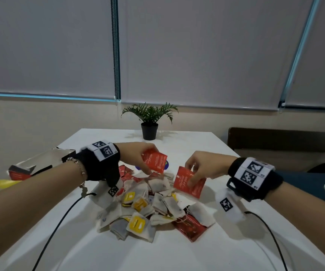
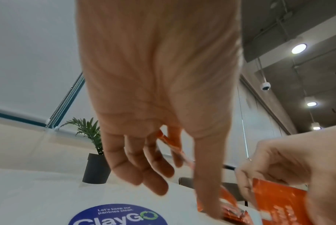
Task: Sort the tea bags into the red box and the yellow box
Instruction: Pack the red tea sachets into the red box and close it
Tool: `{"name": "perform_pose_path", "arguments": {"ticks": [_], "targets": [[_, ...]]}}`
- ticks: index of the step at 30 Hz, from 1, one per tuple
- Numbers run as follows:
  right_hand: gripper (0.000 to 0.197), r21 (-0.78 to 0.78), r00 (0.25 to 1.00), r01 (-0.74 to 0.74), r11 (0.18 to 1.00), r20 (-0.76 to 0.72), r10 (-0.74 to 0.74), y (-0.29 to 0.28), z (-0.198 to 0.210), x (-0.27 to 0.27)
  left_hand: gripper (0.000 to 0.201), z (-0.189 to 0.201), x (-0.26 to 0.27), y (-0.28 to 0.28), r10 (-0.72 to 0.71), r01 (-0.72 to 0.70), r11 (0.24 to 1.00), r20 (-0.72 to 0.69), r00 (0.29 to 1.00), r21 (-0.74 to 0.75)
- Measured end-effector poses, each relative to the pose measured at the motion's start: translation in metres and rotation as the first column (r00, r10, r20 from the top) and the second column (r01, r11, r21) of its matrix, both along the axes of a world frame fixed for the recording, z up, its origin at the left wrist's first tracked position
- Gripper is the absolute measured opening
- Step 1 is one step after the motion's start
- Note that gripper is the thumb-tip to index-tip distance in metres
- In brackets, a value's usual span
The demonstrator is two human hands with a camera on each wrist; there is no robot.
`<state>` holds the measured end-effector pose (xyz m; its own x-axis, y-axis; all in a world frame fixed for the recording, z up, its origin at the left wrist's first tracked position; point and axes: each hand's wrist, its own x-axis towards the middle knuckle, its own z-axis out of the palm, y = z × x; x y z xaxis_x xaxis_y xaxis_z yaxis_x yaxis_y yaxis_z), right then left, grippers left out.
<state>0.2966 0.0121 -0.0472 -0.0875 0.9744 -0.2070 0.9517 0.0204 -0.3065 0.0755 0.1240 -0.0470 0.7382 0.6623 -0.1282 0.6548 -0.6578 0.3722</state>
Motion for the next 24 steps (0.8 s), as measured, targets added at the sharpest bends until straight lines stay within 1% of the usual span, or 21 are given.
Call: {"name": "perform_pose_path", "arguments": {"ticks": [1, 2, 3, 4, 6, 7, 8, 9, 11, 13, 15, 16, 18, 19, 20, 21, 22, 23, 24], "targets": [[0.019, 0.019, 0.999, 0.009, 1.000, -0.044, -0.008, -0.001, 0.005, 0.004, 0.069, 0.001, -0.002, 0.001, 0.010, -0.011, 1.000, 0.030, 0.999, 0.017], [0.018, 0.044, 0.994, 0.023, 0.999, -0.111, -0.018, 0.000, 0.008, 0.008, 0.070, 0.002, -0.003, 0.002, 0.013, -0.014, 1.000, 0.057, 0.998, 0.028], [0.019, 0.074, 0.976, 0.049, 0.996, -0.213, -0.032, 0.001, 0.011, 0.010, 0.071, 0.003, -0.003, 0.002, 0.012, -0.015, 0.999, 0.086, 0.996, 0.034], [0.020, 0.099, 0.936, 0.086, 0.991, -0.349, -0.046, 0.003, 0.012, 0.011, 0.072, 0.004, -0.001, 0.000, 0.011, -0.015, 0.999, 0.115, 0.993, 0.033], [0.022, 0.135, 0.794, 0.165, 0.977, -0.605, -0.051, 0.007, 0.012, 0.007, 0.072, 0.007, 0.006, -0.005, 0.005, -0.010, 1.000, 0.169, 0.986, 0.029], [0.024, 0.147, 0.730, 0.196, 0.969, -0.683, -0.044, 0.010, 0.011, 0.002, 0.073, 0.009, 0.011, -0.008, 0.001, -0.006, 1.000, 0.189, 0.982, 0.026], [0.025, 0.153, 0.682, 0.220, 0.963, -0.730, -0.039, 0.012, 0.009, -0.002, 0.074, 0.010, 0.016, -0.011, -0.002, -0.002, 1.000, 0.205, 0.979, 0.019], [0.026, 0.155, 0.651, 0.234, 0.960, -0.759, -0.036, 0.015, 0.007, -0.006, 0.076, 0.010, 0.021, -0.012, -0.007, 0.006, 1.000, 0.219, 0.976, 0.005], [0.028, 0.154, 0.614, 0.254, 0.955, -0.788, -0.036, 0.019, 0.004, -0.010, 0.084, 0.010, 0.029, -0.015, -0.013, 0.020, 0.999, 0.239, 0.971, -0.027], [0.029, 0.151, 0.588, 0.277, 0.949, -0.808, -0.044, 0.024, 0.001, -0.009, 0.097, 0.008, 0.031, -0.014, -0.016, 0.035, 0.997, 0.260, 0.966, -0.072], [0.034, 0.141, 0.599, 0.332, 0.933, -0.796, -0.093, 0.028, 0.000, 0.002, 0.112, 0.007, 0.025, -0.008, 0.017, 0.009, 0.994, 0.243, 0.970, -0.107], [0.039, 0.136, 0.613, 0.369, 0.920, -0.779, -0.130, 0.031, 0.000, 0.011, 0.115, 0.008, 0.019, -0.002, 0.047, -0.026, 0.994, 0.208, 0.977, -0.103], [0.045, 0.151, 0.671, 0.445, 0.882, -0.709, -0.217, 0.039, -0.006, 0.034, 0.110, 0.011, 0.002, 0.010, 0.122, -0.118, 0.992, 0.085, 0.989, -0.052], [0.045, 0.177, 0.721, 0.471, 0.864, -0.642, -0.261, 0.042, -0.010, 0.044, 0.104, 0.012, -0.009, 0.016, 0.168, -0.169, 0.986, -0.007, 0.986, -0.016], [0.043, 0.205, 0.780, 0.475, 0.856, -0.548, -0.301, 0.045, -0.013, 0.052, 0.099, 0.012, -0.019, 0.020, 0.216, -0.215, 0.976, -0.117, 0.969, 0.022], [0.041, 0.224, 0.836, 0.463, 0.858, -0.432, -0.339, 0.046, -0.016, 0.058, 0.096, 0.012, -0.028, 0.023, 0.257, -0.250, 0.966, -0.236, 0.937, 0.059], [0.042, 0.229, 0.874, 0.449, 0.864, -0.316, -0.370, 0.046, -0.021, 0.062, 0.095, 0.010, -0.037, 0.024, 0.283, -0.268, 0.959, -0.349, 0.893, 0.092], [0.043, 0.218, 0.893, 0.437, 0.873, -0.224, -0.391, 0.046, -0.025, 0.064, 0.098, 0.007, -0.043, 0.024, 0.298, -0.278, 0.954, -0.440, 0.847, 0.110], [0.046, 0.199, 0.903, 0.426, 0.882, -0.144, -0.404, 0.045, -0.029, 0.064, 0.100, 0.003, -0.048, 0.024, 0.305, -0.294, 0.950, -0.497, 0.813, 0.103]]}}
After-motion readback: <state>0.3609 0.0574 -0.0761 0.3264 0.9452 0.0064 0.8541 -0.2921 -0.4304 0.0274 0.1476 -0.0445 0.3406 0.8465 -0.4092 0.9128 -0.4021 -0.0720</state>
